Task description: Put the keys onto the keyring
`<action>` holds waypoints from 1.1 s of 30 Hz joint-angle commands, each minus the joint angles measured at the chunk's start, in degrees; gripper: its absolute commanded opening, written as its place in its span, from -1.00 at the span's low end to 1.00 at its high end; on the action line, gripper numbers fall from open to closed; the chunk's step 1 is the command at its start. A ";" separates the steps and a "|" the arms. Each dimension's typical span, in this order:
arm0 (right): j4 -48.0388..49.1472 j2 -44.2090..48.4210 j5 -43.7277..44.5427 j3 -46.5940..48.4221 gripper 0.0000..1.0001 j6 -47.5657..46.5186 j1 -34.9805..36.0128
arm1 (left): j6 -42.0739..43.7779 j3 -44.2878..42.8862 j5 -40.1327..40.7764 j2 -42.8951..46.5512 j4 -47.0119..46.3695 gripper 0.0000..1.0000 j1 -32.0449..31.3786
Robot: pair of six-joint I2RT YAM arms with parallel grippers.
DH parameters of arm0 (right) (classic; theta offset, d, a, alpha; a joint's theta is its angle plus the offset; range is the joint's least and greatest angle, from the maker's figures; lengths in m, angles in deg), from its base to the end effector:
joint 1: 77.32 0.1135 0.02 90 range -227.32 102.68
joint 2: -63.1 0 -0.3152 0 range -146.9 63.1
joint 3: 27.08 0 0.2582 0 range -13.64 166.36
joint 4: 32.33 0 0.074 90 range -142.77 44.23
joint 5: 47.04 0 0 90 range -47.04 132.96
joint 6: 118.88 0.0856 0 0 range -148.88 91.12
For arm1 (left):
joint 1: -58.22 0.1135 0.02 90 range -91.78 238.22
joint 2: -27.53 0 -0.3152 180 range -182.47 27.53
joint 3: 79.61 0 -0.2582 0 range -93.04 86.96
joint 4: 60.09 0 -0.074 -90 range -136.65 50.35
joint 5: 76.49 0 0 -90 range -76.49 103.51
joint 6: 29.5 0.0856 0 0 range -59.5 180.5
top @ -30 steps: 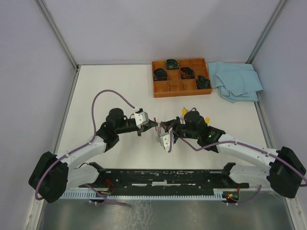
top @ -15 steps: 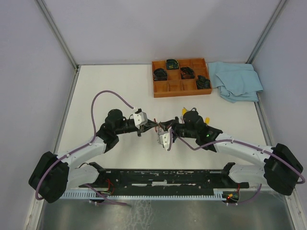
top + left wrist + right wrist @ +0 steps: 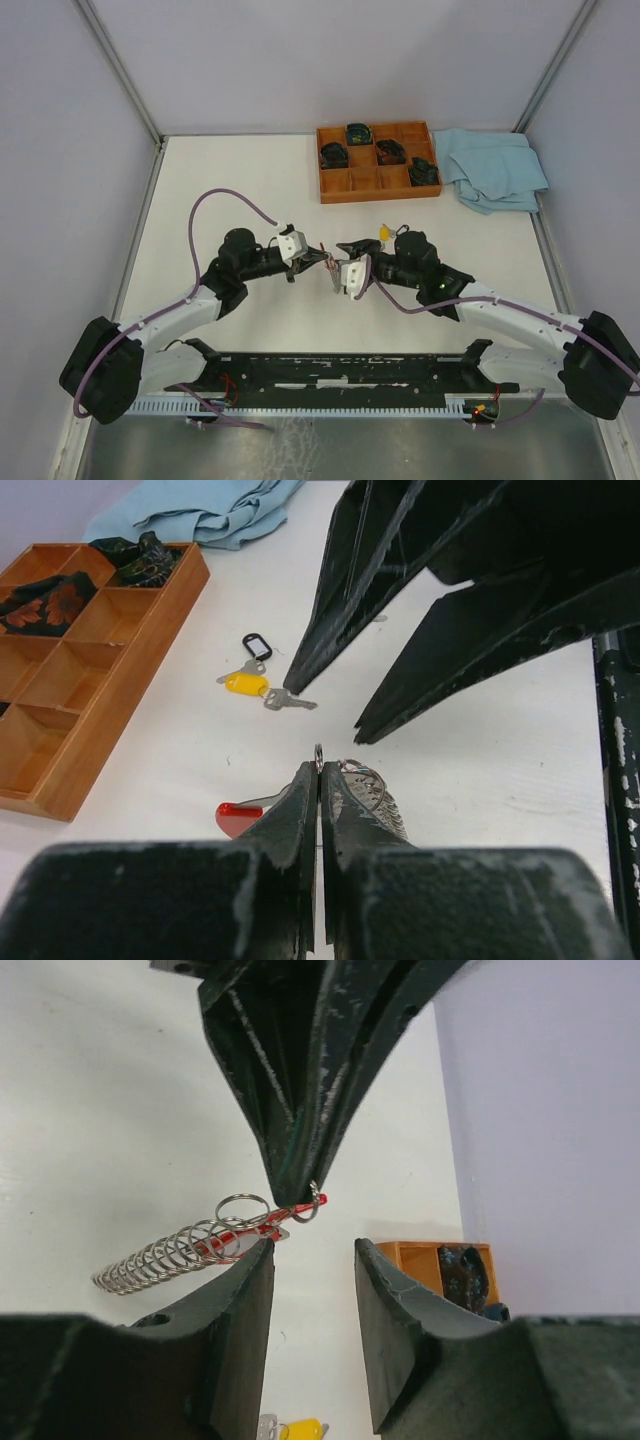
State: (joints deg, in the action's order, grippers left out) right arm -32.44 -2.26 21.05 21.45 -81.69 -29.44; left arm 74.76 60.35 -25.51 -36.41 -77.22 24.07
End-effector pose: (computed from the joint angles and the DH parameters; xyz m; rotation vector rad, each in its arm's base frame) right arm 0.1658 0.2310 0.2805 -1.5816 0.9690 0.2966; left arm 0.1825 -0.1889 0.2755 1.1514 1.2933 -0.8298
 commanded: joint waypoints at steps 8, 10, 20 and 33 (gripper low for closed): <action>8.24 10.21 17.71 -2.23 0.51 43.83 -0.18 | -1.63 -0.25 5.01 1.65 -2.84 -0.95 -0.13; 6.62 12.54 19.75 -2.21 0.84 51.07 -0.20 | -2.08 -0.32 5.18 1.51 -2.89 -0.95 -0.10; -4.70 10.53 18.48 3.81 1.00 68.16 -0.25 | -3.55 -0.36 6.20 1.29 -3.01 -0.95 -0.12; -12.48 4.30 18.94 9.20 0.59 89.89 -0.24 | -5.46 -0.37 6.33 -0.20 -4.08 -0.95 -0.13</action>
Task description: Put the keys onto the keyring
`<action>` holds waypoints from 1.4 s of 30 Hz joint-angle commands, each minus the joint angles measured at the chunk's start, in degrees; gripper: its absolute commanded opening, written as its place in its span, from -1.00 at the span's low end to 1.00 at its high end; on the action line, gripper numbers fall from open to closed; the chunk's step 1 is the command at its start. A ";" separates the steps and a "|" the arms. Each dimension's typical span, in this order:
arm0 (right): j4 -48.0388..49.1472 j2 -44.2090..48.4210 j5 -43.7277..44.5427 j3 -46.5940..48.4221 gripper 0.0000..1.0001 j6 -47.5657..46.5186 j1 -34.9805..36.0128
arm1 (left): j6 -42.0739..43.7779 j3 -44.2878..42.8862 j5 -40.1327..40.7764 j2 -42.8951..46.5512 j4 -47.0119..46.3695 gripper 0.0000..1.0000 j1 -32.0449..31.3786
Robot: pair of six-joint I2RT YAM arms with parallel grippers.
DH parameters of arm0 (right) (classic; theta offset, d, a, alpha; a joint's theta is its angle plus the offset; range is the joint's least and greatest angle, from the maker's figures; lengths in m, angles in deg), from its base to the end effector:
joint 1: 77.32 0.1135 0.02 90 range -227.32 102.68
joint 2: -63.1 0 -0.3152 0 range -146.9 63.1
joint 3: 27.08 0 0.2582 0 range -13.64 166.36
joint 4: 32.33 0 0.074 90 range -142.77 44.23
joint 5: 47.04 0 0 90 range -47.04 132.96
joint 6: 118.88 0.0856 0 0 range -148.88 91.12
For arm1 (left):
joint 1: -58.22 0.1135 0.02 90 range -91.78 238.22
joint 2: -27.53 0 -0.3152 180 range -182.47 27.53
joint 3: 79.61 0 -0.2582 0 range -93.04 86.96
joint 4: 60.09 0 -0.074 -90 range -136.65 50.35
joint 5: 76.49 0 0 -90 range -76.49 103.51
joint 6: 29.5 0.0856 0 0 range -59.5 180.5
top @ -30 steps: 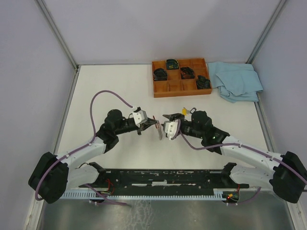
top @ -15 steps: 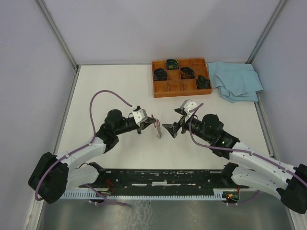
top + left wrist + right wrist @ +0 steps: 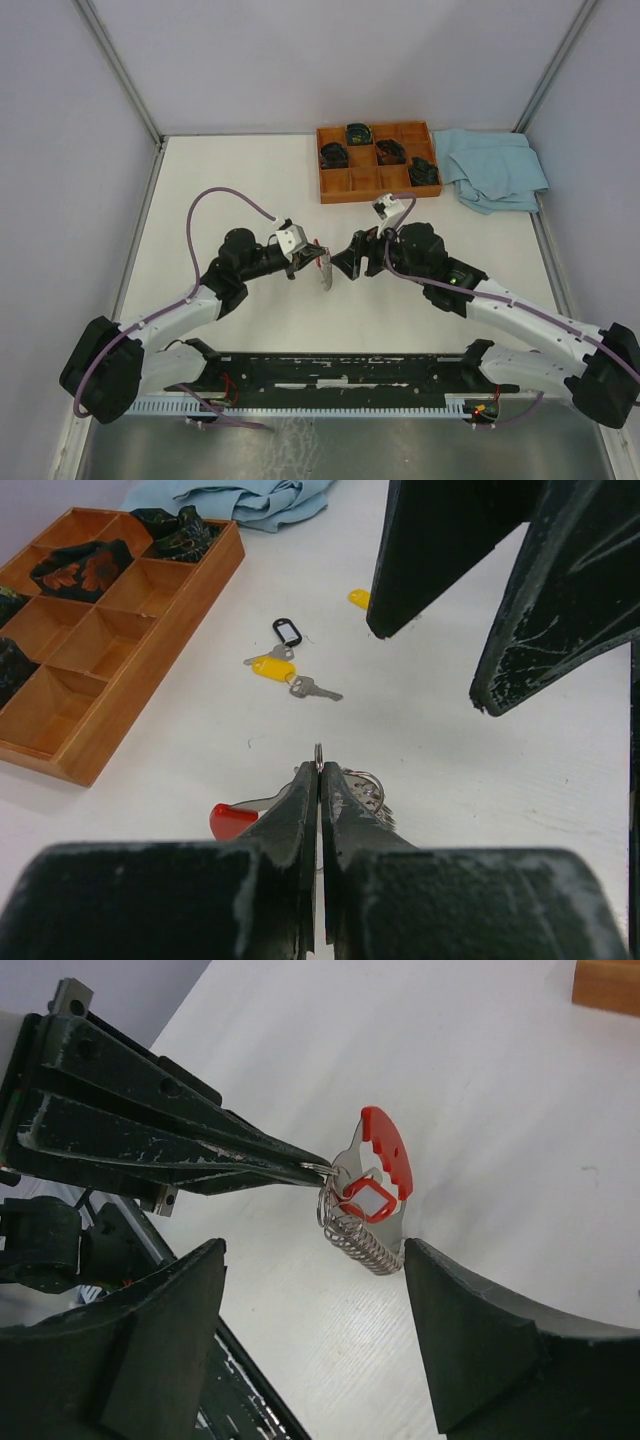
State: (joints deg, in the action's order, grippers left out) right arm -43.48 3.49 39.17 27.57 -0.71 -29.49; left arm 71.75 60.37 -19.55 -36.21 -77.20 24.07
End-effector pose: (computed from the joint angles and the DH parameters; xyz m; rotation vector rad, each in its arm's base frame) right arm 0.1777 0.2046 0.3188 -0.3844 1.9315 0.9629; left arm 0.1904 -0.1856 0.2755 1.0526 1.3713 -0.7817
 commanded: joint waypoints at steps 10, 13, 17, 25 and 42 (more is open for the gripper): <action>0.37 -7.14 -4.06 4.20 0.07 14.95 -0.29 | -2.96 -0.46 0.37 -1.02 -4.08 -0.95 -0.18; 0.82 -8.65 -4.20 4.39 0.01 14.91 -0.29 | -3.07 -0.48 0.28 -1.03 -4.08 -0.95 -0.21; 2.61 -10.46 -4.34 4.77 -0.16 15.26 -0.29 | -3.08 -0.51 0.21 -1.15 -4.09 -0.95 -0.21; 5.20 -13.27 -4.31 5.43 -0.35 15.78 -0.28 | -3.39 -0.66 -0.31 -1.56 -4.08 -0.95 -0.32; 2.48 -12.64 1.01 5.48 -0.44 13.72 -0.38 | -3.45 -0.61 -0.86 -1.64 -4.14 -0.95 -0.56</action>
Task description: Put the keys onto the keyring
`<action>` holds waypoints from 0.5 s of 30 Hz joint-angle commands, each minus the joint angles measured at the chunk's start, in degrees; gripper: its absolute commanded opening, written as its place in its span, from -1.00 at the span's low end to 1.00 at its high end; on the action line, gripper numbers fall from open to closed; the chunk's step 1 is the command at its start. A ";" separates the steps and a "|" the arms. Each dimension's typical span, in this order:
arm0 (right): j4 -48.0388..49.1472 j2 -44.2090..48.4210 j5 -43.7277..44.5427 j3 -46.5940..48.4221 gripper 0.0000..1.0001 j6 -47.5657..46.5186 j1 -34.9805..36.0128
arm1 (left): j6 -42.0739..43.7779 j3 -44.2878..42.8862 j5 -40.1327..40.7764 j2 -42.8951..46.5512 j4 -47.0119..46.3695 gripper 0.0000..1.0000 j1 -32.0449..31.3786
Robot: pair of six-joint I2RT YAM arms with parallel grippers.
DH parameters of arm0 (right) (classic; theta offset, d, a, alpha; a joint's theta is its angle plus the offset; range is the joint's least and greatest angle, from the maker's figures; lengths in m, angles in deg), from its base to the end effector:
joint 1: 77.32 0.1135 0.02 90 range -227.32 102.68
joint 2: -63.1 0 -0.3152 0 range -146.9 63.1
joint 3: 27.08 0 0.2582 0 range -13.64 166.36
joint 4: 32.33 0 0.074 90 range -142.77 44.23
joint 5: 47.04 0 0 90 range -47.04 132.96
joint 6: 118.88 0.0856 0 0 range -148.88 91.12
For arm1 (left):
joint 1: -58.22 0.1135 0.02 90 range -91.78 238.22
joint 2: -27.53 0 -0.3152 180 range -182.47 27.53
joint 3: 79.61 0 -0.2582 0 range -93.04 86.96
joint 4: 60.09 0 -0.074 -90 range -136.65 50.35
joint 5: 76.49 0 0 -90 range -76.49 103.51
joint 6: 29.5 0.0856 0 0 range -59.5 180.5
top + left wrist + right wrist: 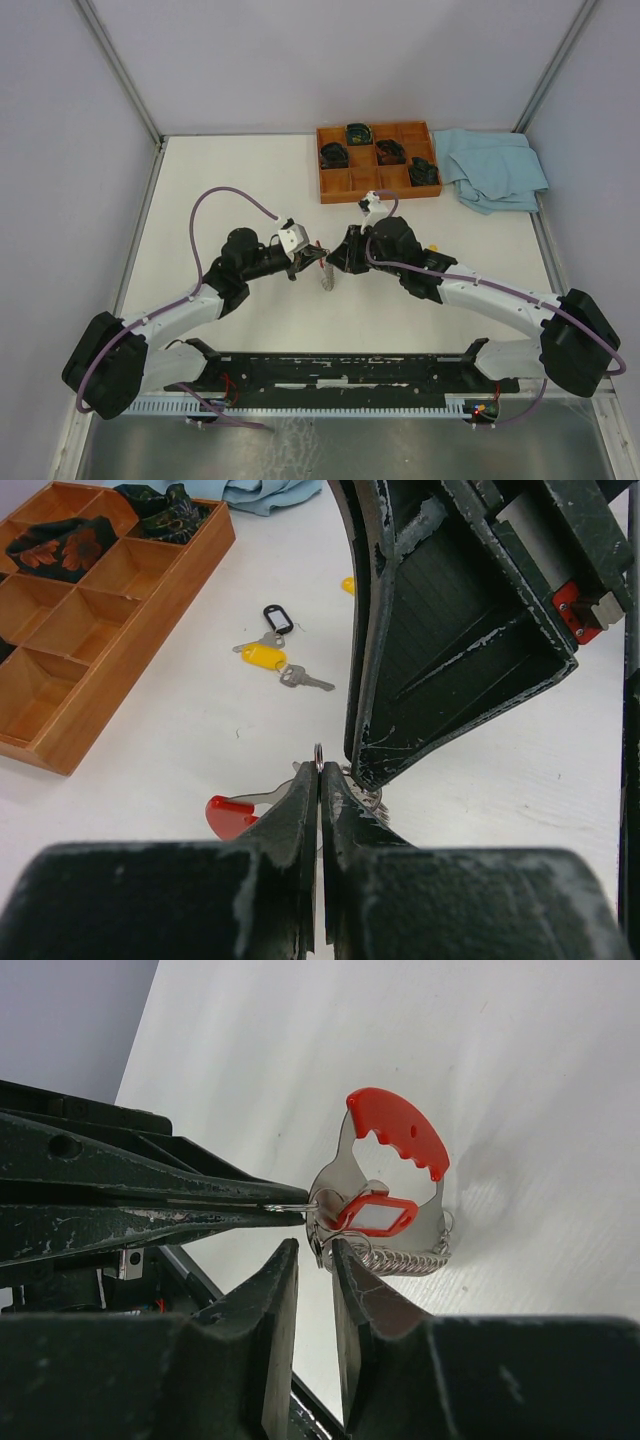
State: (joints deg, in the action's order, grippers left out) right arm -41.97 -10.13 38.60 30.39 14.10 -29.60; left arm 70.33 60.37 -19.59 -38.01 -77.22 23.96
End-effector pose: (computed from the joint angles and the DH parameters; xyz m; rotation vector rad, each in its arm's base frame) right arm 0.2115 0.2422 0.2768 -0.1429 2.1813 1.0413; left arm 0.1941 -0.1887 0.2679 1.0457 1.4166 -0.8069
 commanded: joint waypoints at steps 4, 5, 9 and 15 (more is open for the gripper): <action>0.41 0.27 0.35 3.38 -0.40 -2.04 -0.35 | -2.02 -0.65 -0.69 0.04 -4.06 -0.95 -0.46; 0.42 0.06 -0.15 3.49 -0.40 -2.15 -0.35 | -2.00 -0.73 -0.73 0.06 -4.06 -0.95 -0.46; 0.76 -0.62 -2.02 3.72 -0.43 -2.21 -0.35 | -2.10 -0.70 -0.74 -0.02 -4.07 -0.95 -0.46; 0.35 -1.82 -2.22 3.78 -0.45 -1.92 -0.35 | -2.10 -0.72 -0.78 -0.12 -4.06 -0.95 -0.54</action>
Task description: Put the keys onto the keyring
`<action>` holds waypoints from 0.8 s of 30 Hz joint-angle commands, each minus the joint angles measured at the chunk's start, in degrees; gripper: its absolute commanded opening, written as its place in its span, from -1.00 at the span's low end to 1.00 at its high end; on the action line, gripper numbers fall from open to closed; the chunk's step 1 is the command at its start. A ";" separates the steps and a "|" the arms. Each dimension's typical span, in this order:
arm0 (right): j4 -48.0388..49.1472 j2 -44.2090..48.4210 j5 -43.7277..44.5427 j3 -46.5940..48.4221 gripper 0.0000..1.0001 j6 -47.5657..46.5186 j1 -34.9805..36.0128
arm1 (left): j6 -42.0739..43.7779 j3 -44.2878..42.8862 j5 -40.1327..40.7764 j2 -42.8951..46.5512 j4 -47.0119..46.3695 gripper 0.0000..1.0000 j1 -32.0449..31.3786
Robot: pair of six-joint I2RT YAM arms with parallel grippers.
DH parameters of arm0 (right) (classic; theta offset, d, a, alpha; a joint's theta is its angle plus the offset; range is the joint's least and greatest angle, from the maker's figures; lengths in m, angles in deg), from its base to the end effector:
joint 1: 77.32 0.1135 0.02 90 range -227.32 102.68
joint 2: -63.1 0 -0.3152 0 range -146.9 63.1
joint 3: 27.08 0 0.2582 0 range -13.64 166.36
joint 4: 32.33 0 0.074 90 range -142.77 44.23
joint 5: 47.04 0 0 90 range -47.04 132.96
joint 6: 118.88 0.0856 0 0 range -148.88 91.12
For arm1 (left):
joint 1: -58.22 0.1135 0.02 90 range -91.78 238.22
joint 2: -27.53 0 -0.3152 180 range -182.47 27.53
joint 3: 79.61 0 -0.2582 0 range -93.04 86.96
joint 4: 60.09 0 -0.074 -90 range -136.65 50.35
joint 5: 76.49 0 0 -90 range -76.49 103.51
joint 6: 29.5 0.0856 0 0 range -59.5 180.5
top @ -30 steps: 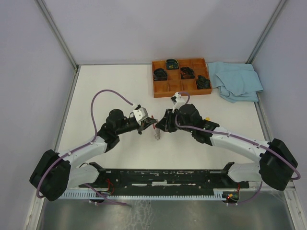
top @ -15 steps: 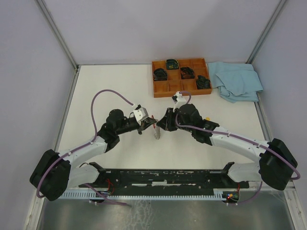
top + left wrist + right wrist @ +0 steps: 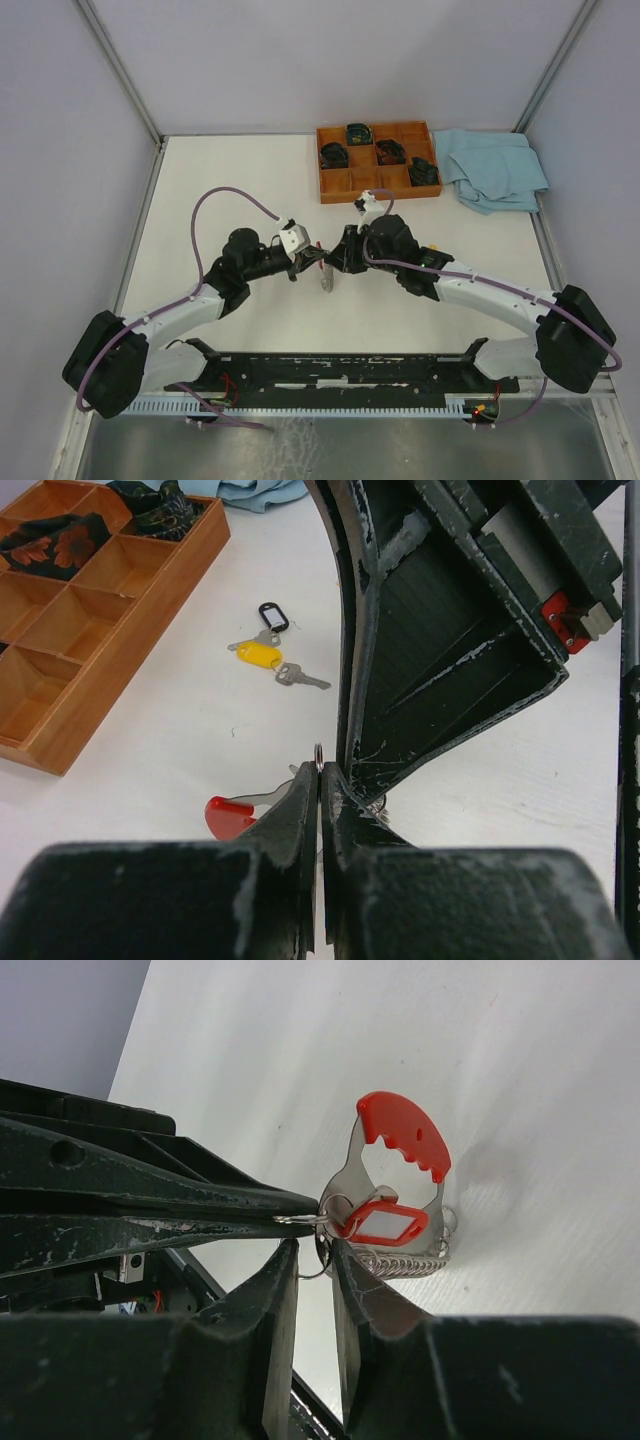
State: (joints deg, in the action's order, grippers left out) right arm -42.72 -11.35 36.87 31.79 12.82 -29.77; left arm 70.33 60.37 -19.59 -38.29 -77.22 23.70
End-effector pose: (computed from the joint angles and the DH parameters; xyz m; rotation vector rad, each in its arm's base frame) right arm 0.2142 0.2476 0.2781 -0.1852 2.1918 1.0488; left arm 0.1938 -0.1900 0.2667 1.0503 1.4196 -0.8109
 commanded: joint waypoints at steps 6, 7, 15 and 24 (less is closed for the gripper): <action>0.15 -0.60 0.99 2.75 -0.48 -2.83 -0.18 | -2.22 -0.79 -1.60 -0.21 -4.11 -0.95 -0.28; -0.15 -0.47 1.21 2.89 -0.52 -3.23 -0.18 | -2.25 -0.82 -1.68 -0.26 -4.07 -0.95 -0.28; -1.17 -0.61 0.33 4.16 -0.85 -4.61 -0.18 | -2.18 -0.95 -1.88 -0.50 -3.91 -0.95 -0.28; -1.52 0.08 0.90 4.82 -0.99 -3.30 -0.18 | -3.25 -1.22 0.60 0.82 -3.71 -0.61 -0.28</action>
State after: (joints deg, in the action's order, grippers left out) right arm -45.71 -12.03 37.20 33.43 8.86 -29.77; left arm 69.74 60.37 -19.81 -38.75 -77.33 23.70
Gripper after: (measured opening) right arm 0.015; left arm 0.151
